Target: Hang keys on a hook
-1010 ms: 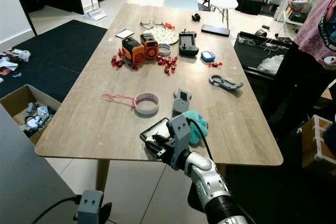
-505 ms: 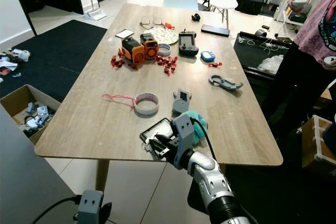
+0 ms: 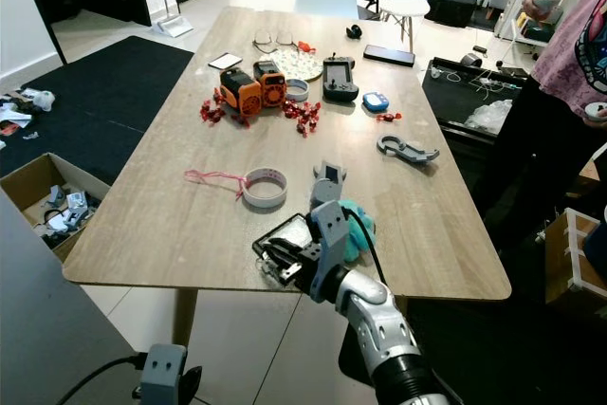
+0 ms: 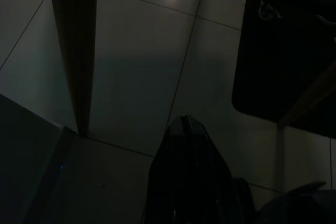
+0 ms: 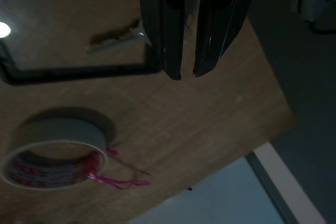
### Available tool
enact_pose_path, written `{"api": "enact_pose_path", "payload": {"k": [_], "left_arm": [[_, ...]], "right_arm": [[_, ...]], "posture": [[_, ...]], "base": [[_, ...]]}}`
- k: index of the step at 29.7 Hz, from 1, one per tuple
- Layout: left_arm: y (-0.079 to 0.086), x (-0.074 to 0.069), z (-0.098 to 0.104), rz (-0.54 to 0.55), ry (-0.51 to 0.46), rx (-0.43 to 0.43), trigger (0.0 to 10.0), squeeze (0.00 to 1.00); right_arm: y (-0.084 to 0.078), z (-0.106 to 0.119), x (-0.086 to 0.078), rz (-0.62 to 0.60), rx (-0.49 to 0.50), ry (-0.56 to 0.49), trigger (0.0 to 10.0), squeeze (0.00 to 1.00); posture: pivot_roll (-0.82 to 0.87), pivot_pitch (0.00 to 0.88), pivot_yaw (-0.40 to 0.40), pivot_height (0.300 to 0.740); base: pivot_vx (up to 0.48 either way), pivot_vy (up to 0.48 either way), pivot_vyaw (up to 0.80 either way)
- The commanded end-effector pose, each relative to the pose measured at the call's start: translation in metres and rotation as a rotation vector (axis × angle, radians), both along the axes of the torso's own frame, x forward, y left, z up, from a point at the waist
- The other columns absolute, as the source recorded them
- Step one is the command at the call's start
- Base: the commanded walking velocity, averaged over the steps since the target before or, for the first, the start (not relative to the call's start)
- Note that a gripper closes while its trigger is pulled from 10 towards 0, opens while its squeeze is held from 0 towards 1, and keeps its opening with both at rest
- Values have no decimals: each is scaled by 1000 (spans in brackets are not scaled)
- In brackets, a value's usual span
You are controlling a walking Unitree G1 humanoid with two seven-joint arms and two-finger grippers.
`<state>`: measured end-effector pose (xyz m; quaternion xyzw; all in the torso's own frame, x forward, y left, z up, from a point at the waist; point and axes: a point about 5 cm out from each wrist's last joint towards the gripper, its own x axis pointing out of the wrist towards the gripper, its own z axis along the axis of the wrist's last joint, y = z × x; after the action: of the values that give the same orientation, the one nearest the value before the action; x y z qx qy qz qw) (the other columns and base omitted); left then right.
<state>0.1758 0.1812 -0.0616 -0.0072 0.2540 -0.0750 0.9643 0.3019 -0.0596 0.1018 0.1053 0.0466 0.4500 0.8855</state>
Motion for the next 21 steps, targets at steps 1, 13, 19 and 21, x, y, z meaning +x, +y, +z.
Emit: {"api": "enact_pose_path", "payload": {"k": [1,13,19,21], "left_arm": [[-1,-6,-3,2,16,-6,10000,0],[-1,-7,-4,7,17,-6,10000,0],[-1,-9,-4,9,20,-6,10000,0],[-1,-9,-4,10,21,-6,10000,0]], "right_arm": [[-1,-1,-3,7,13,7,10000,0],[1,-10,-3,9,-54,45,10000,35],[0,-12,-4,8,-54,59,10000,686],[-1,-13,-4,10,-54,65,10000,745]], "posture": [[61,78,-78,740],[64,88,-81,740],[64,91,-81,740],[64,91,-81,740]], "base": [[0,0,0],[0,0,0],[0,0,0],[0,0,0]]}}
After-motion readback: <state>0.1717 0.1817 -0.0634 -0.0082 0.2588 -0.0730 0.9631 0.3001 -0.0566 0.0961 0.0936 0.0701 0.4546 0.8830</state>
